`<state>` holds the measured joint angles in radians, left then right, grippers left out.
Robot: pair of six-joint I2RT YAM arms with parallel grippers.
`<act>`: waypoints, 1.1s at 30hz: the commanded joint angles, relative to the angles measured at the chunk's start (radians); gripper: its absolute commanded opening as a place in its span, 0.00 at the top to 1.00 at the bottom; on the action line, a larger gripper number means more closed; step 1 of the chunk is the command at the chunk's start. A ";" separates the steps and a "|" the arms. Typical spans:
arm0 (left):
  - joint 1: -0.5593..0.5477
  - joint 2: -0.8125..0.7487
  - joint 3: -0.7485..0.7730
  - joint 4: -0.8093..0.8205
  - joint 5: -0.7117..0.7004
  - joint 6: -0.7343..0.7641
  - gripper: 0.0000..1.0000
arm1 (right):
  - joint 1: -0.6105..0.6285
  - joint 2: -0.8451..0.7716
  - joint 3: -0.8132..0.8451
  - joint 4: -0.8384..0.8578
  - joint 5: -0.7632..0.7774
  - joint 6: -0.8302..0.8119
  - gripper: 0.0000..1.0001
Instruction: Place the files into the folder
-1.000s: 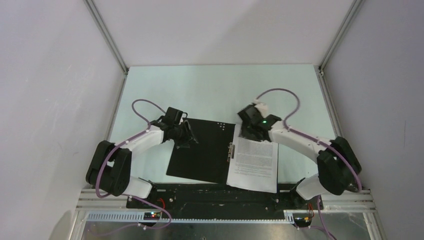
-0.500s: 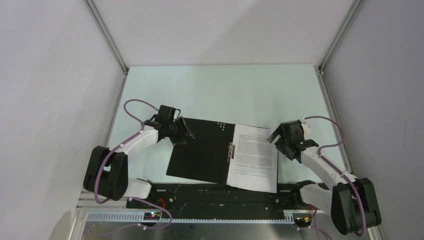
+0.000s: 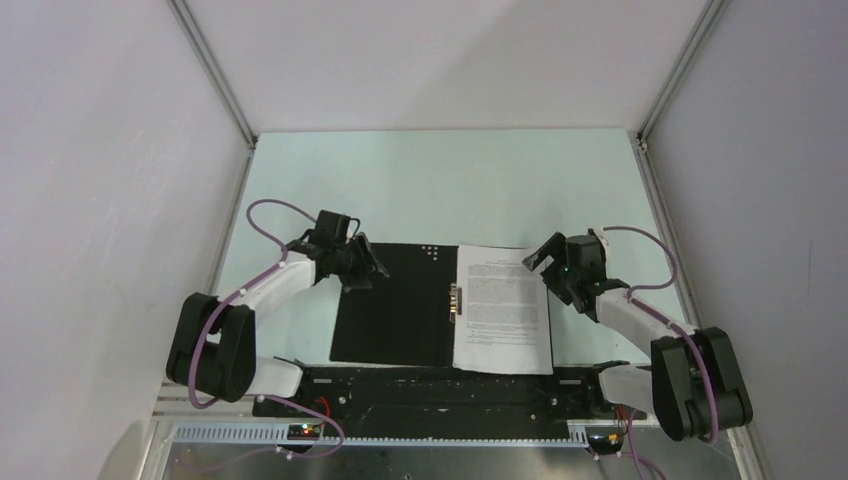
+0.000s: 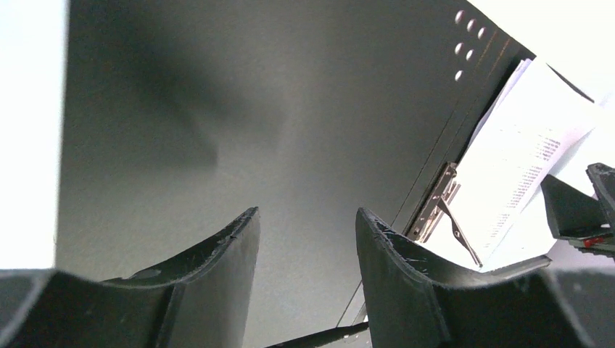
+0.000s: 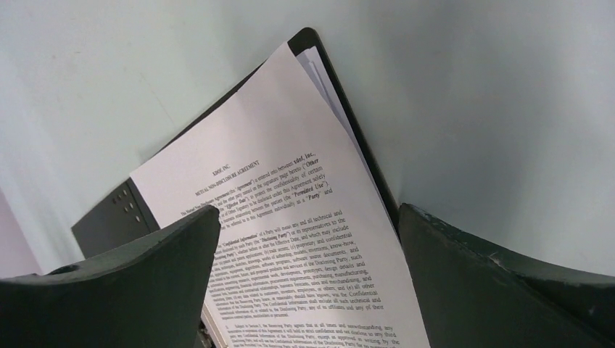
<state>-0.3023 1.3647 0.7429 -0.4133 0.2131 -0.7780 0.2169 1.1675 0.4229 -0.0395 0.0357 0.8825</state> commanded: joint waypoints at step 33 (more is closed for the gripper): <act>-0.130 0.331 0.201 0.376 0.160 -0.237 0.49 | 0.642 0.461 0.874 -0.720 0.206 -0.207 0.61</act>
<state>-0.3931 1.6314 0.8749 -0.1814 0.3046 -0.9466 0.7841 1.5391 1.2121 -0.6456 0.1524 0.6544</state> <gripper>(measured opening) 0.512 0.412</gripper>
